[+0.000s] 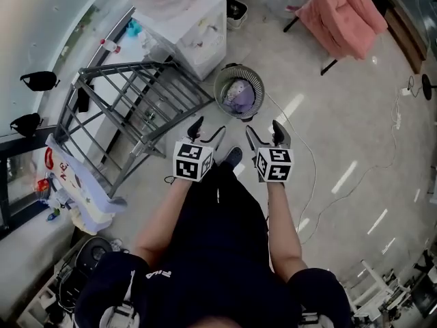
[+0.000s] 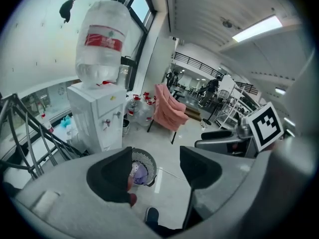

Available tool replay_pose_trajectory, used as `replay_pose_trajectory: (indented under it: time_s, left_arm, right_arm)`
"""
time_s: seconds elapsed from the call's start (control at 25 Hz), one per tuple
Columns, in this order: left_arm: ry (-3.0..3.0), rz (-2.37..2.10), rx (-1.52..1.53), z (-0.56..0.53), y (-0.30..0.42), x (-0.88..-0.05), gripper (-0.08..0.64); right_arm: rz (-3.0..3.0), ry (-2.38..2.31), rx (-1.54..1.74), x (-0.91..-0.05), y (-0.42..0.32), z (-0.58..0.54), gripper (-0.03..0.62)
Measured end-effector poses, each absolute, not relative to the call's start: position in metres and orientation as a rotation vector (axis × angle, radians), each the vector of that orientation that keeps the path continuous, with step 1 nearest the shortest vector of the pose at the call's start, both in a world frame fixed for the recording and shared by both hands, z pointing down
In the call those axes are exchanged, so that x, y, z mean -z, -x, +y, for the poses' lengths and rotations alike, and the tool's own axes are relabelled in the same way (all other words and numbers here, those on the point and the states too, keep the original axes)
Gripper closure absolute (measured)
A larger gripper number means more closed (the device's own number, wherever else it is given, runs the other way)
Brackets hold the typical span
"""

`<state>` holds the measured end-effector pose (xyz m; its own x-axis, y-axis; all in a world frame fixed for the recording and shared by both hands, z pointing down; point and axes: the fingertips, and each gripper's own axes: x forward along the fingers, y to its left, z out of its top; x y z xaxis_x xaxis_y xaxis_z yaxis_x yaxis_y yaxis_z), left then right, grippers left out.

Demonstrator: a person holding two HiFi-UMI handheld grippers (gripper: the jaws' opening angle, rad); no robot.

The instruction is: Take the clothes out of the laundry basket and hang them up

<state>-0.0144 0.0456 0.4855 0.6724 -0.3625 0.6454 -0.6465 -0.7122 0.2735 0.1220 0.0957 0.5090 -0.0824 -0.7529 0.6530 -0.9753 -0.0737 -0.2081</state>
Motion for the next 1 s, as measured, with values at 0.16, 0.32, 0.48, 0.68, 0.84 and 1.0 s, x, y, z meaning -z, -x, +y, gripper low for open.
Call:
replay_pose_trajectory:
  time_s: [0.16,0.32,0.48,0.68,0.84,1.0]
  left_arm:
    - [-2.338,-0.762,-0.808,0.02,0.006,-0.525,0.258]
    - [-2.284,-0.707,-0.835,-0.004,-0.004,-0.571,0.258]
    - [-2.247,-0.643,-0.88,-0.033,-0.013,-0.623,0.258]
    - [-2.204,-0.614,-0.887,-0.068,-0.028,-0.687,0.258]
    - [-2.152,-0.613,-0.918,-0.081,-0.04,-0.742,0.258]
    - [-2.118,-0.603,-0.958,-0.085,-0.064,-0.809,0.258]
  right_arm:
    - [-1.852,-1.79,-0.982,-0.549,-0.124,0.069,0.225]
    - [-1.818,-1.737,-1.025,-0.588,-0.129,0.042,0.225]
    - [-1.817,-1.727,-1.091,-0.634,-0.133,0.005,0.225]
    - [-1.783,-1.728,-1.157,-0.707,-0.146,-0.04,0.226]
    - [-1.738,-1.693,-1.18,-0.784,-0.158,-0.058,0.227]
    - [-1.762,-1.655,-1.231,-0.853,-0.169,-0.072,0.227]
